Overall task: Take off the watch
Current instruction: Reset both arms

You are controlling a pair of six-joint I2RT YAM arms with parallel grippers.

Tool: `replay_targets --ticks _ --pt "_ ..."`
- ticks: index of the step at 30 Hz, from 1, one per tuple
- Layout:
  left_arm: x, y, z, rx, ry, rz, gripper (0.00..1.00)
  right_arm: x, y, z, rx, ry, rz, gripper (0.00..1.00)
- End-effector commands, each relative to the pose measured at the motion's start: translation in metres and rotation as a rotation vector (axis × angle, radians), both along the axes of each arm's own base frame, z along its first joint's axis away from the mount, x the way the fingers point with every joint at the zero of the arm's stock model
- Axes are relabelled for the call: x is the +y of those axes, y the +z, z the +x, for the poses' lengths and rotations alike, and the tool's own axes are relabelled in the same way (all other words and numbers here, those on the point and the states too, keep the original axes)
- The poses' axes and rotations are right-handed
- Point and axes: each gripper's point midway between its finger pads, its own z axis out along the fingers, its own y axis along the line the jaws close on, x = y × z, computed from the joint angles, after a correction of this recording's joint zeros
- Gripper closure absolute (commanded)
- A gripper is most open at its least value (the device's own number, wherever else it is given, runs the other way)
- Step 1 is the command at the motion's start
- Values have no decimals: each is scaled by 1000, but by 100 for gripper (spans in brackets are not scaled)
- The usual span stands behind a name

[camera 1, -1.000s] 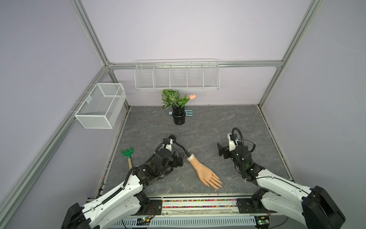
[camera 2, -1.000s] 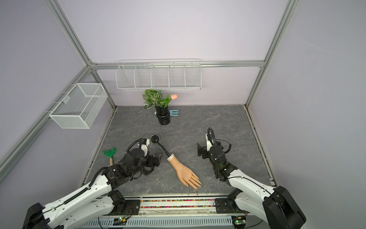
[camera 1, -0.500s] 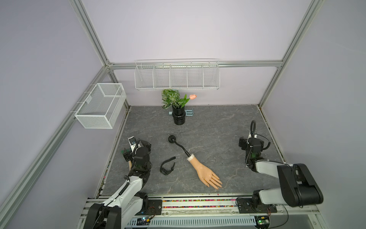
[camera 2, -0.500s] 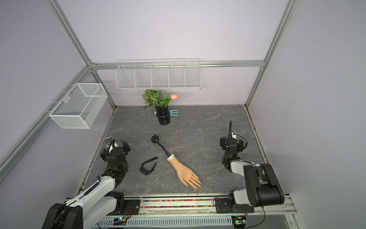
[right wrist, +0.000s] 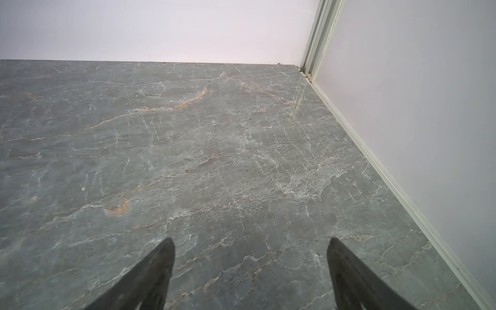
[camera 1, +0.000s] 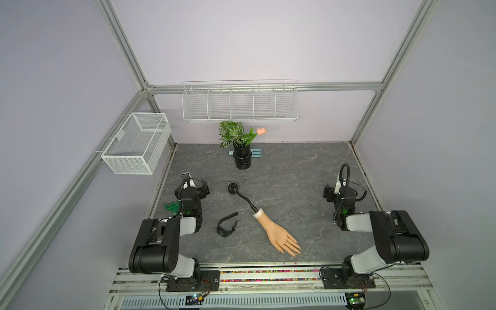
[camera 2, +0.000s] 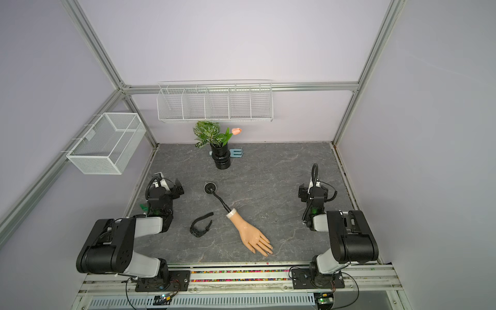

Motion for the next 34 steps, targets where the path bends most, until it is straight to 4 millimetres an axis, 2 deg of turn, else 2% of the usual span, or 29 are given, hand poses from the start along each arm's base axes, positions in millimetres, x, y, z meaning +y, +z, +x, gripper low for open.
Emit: replay_targets --ticks 1,4,7,10,34 --pt "-7 15 13 -76 -64 5 1 2 9 2 -34 11 11 11" --pt "-3 13 12 -10 -32 -15 1 2 10 3 -37 10 11 11" --pt "-6 17 13 -68 -59 5 1 2 9 3 -37 12 12 11" --pt "-5 15 12 -18 -46 -11 1 2 9 2 -35 12 10 11" --pt "-5 15 13 -26 -47 -9 1 5 9 3 -35 16 0 11"
